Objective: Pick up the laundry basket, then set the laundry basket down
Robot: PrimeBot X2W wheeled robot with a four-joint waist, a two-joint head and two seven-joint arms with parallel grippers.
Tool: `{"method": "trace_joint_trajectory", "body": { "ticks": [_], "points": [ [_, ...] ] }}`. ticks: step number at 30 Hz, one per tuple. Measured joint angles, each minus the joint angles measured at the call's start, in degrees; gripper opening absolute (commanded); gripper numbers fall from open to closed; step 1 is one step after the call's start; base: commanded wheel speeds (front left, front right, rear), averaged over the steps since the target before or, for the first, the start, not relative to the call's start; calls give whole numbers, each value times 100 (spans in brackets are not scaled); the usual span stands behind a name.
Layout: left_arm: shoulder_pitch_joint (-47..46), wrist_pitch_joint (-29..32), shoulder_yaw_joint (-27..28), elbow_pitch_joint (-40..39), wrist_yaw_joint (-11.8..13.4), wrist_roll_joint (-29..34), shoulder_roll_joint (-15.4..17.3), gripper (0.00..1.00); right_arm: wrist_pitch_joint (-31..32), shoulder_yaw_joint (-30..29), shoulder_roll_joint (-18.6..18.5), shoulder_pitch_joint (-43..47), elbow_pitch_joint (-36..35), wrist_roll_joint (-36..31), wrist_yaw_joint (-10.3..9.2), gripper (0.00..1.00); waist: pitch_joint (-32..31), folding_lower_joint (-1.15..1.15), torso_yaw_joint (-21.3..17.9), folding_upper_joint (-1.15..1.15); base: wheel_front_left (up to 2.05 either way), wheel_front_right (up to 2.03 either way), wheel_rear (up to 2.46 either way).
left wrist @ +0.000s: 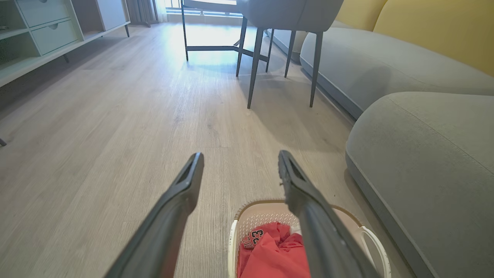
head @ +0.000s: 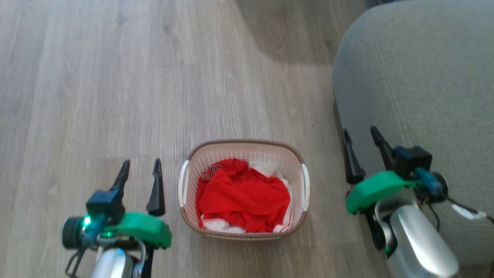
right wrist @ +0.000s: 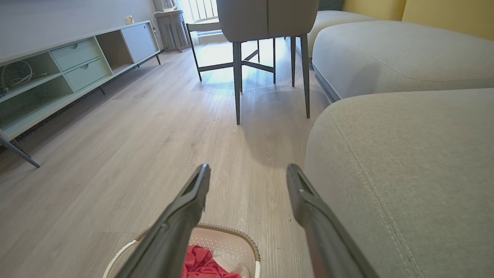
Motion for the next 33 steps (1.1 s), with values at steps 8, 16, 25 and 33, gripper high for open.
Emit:
{"method": "trace_joint_trajectory", "body": {
  "ticks": [8, 16, 25, 33],
  "points": [
    [740, 0, 298, -534, -27, 235, -119, 100, 0, -151, 26, 815, -681, -36, 0, 100, -414, 0, 84, 0, 0, 0, 0],
    [1297, 0, 479, -725, -74, 405, -154, 100, 0, -315, 31, 1353, -1120, -131, 0, 100, -673, 0, 138, 0, 0, 0, 0],
    [1421, 0, 637, -732, -98, 476, -198, 100, 0, -383, 69, 1502, -1218, -135, 0, 100, -730, 0, 160, 0, 0, 0, 0],
    [1419, 0, 687, -731, -177, 477, -242, 100, 0, -383, 87, 1501, -1233, -136, 0, 100, -676, 0, 168, -1, 0, 0, 0]
  ]
}}
